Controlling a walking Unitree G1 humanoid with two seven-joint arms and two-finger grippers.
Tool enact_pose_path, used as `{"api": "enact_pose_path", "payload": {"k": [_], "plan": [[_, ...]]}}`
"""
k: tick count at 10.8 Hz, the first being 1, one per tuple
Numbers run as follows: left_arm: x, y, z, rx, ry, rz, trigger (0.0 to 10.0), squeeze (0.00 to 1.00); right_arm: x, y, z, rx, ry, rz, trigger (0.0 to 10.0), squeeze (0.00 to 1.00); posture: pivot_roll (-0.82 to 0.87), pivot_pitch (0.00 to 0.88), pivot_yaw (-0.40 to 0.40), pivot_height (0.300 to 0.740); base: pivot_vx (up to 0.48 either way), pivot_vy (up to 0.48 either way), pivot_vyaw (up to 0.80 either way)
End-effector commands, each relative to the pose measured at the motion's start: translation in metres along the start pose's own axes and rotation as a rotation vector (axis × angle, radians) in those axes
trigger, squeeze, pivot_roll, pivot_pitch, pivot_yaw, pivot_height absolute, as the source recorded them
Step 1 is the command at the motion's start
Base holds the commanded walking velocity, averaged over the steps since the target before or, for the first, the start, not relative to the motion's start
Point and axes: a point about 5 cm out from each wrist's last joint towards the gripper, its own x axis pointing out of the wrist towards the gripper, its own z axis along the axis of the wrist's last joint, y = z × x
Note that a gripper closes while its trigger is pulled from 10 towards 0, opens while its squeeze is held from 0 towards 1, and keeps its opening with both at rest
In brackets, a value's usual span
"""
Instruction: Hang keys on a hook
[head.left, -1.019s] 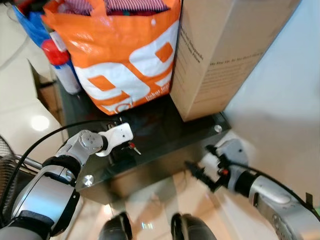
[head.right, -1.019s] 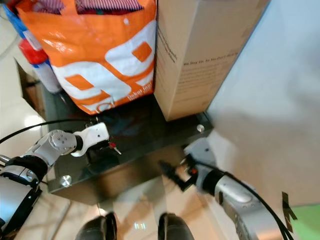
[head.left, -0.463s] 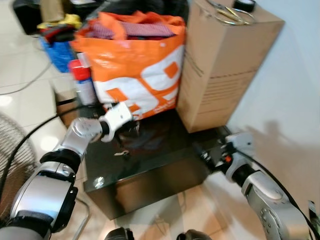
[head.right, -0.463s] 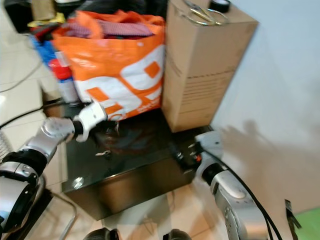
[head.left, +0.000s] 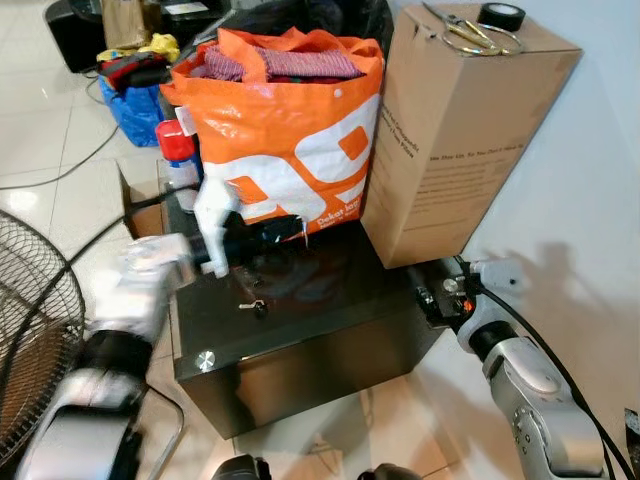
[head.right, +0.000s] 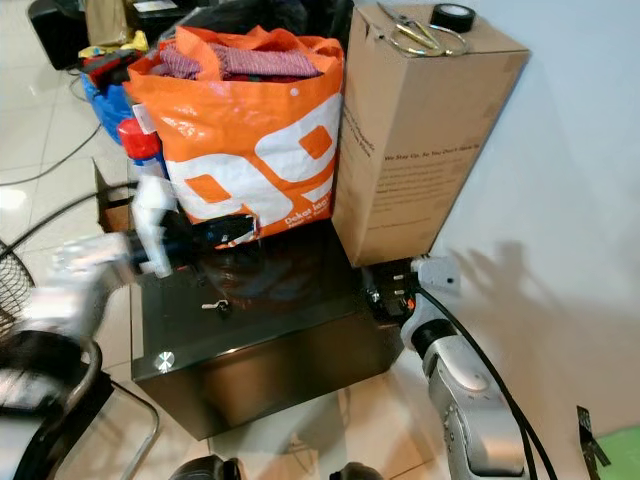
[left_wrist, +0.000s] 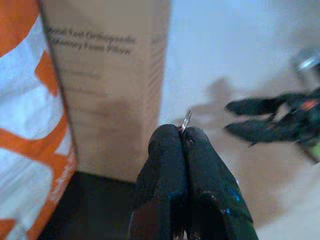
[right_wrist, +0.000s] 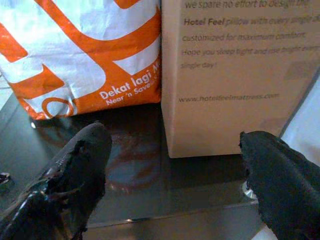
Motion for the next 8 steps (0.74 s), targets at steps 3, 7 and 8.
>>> {"api": "enact_pose_path", "payload": {"k": [3, 7, 8], "plan": [[-0.017, -0.028, 0.034, -0.165, -0.067, -0.24, 0.0, 0.0, 0.005, -0.012, 0.001, -0.027, -0.009, -0.033, 10.0, 0.0, -0.13, 0.0, -0.018, 0.74, 0.0, 0.0, 0.0], [-0.016, -0.047, 0.063, -0.254, -0.154, -0.357, 0.0, 0.0, 0.009, -0.01, 0.0, -0.033, -0.013, -0.036, 10.0, 0.0, -0.12, 0.0, -0.01, 0.74, 0.0, 0.0, 0.0], [-0.016, -0.049, 0.067, -0.27, -0.168, -0.368, 0.0, 0.0, 0.01, -0.009, 0.0, -0.03, -0.016, -0.037, 10.0, 0.0, -0.12, 0.0, -0.004, 0.74, 0.0, 0.0, 0.0]]}}
